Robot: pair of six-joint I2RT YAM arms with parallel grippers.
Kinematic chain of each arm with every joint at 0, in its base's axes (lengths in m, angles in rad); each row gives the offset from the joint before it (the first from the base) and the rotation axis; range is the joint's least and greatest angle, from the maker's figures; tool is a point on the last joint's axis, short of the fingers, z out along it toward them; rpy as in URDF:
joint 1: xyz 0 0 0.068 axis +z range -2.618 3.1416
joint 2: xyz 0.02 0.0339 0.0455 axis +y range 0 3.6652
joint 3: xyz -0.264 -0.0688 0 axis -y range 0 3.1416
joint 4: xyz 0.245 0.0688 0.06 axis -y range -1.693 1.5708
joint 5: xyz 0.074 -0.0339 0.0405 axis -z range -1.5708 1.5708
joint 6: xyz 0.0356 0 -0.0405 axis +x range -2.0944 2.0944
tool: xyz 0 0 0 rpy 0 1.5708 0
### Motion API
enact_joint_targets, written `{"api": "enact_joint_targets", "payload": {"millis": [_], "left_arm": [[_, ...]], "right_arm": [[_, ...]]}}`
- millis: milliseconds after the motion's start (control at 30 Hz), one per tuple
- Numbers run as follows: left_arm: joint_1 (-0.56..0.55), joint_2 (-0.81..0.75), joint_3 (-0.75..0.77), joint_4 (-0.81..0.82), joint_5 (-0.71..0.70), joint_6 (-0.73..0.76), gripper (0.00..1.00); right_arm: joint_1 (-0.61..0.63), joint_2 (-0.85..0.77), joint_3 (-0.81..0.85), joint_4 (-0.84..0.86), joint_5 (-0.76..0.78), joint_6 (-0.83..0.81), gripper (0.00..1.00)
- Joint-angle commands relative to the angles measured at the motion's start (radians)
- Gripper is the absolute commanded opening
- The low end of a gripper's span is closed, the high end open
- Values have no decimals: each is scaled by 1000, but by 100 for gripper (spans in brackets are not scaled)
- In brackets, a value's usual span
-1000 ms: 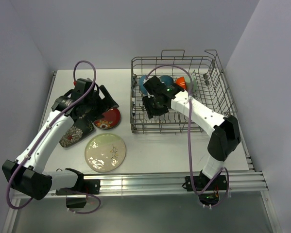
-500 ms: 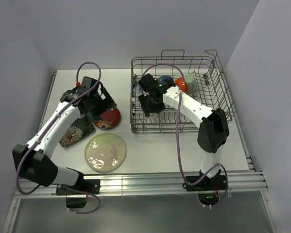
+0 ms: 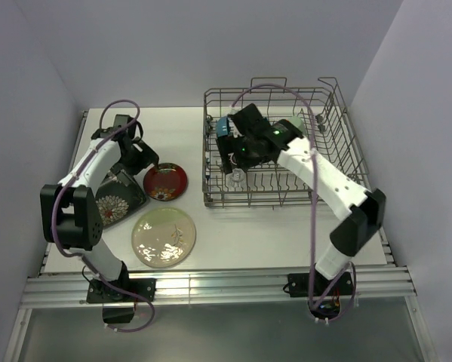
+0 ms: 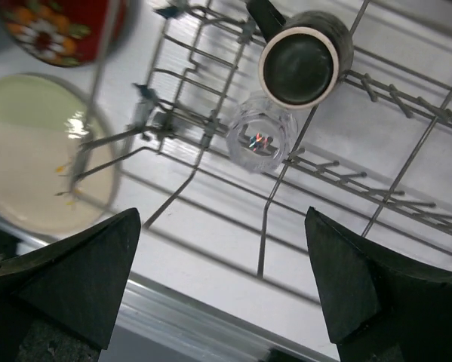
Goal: Load the mixed dishes into the dish rack
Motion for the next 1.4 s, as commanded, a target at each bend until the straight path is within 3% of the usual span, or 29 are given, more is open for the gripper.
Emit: {"api": "enact_joint_targets", "payload": {"millis": [0, 233, 500, 733, 933, 1167, 1233, 1367], "left_arm": [[48, 37, 79, 28, -6, 28, 95], [186, 39, 76, 7, -75, 21, 94], [196, 136, 194, -147, -342, 63, 97], [191, 276, 297, -164, -377, 71, 95], [150, 433, 461, -237, -397, 55, 91], [88, 609, 763, -394, -465, 63, 91], [77, 635, 770, -438, -491, 72, 91], [67, 580, 637, -446, -546, 55, 91]], "right_arm": [[-3, -152, 5, -19, -31, 25, 97], [-3, -247, -52, -33, -86, 30, 97], [17, -300, -139, -14, -194, 34, 97], [33, -301, -104, -45, -202, -16, 97], [33, -339, -151, -33, -185, -39, 97], [33, -396, -222, -4, -189, -30, 97], [33, -408, -228, 2, -183, -26, 97], [33, -424, -253, 27, -180, -16, 97]]}}
